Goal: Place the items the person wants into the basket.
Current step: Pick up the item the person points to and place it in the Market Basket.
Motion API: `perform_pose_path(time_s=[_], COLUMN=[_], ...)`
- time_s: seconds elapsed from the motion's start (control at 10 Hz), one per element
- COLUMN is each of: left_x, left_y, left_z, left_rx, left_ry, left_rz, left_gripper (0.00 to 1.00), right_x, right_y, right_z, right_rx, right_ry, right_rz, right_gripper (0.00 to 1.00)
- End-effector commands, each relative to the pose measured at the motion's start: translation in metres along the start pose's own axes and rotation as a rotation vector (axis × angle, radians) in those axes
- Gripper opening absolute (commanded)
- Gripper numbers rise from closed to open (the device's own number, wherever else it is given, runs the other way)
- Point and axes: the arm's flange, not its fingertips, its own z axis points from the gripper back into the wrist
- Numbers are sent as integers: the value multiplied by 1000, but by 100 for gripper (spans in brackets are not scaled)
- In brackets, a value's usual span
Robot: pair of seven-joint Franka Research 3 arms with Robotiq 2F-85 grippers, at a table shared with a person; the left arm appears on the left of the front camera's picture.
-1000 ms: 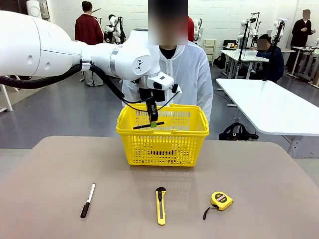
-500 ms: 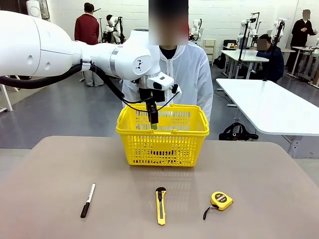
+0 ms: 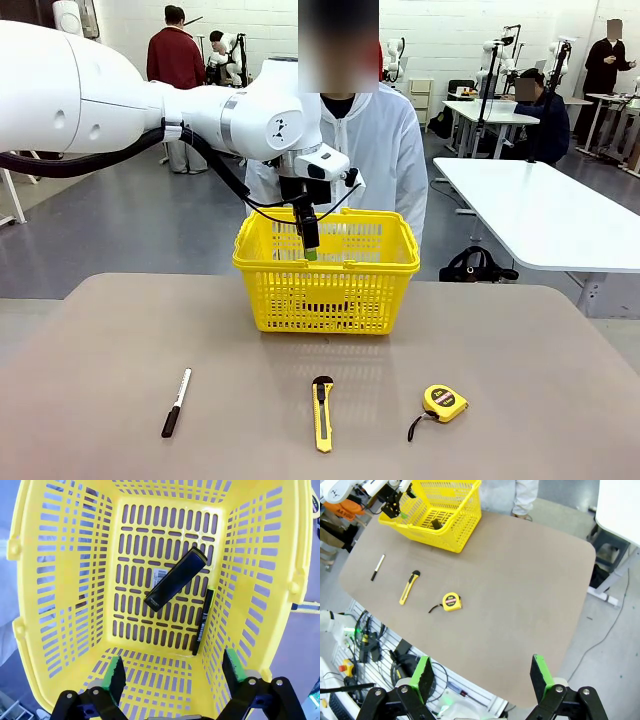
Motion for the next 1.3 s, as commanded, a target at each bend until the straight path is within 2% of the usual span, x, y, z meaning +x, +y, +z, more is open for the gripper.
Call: perform_pose_path(time_s=[0.0, 0.1, 0.2, 0.4, 0.6, 0.7, 0.9, 1.2], left_x=[-2, -15, -39, -106, -172, -203, -243, -270], left_y=[0, -5, -15, -59, -96, -116, -139, -148], left_z=[14, 30, 48, 103, 132, 133, 127, 119], left_rx=[5, 15, 14, 125, 198, 215, 229, 222], left_ry=[-4, -25, -21, -37, -12, -21, -45, -52], left_rz=[6, 12, 83, 212, 352, 394, 432, 459], left_gripper=[100, 100, 100, 100, 100, 100, 100, 100], right_x=[-1, -1, -1, -1, -1, -1, -1, -1], right_y=[0, 0, 0, 0, 0, 0, 0, 0], right_z=[-2, -2, -2, -2, -2, -2, -2, -2], right_rx=[27, 27, 27, 27, 27, 27, 27, 27], right_ry=[-10, -10, -10, -10, -10, -10, -10, -10], right_rz=[10, 10, 10, 10, 10, 10, 10, 10], right_gripper=[100, 100, 100, 100, 100, 100, 100, 100])
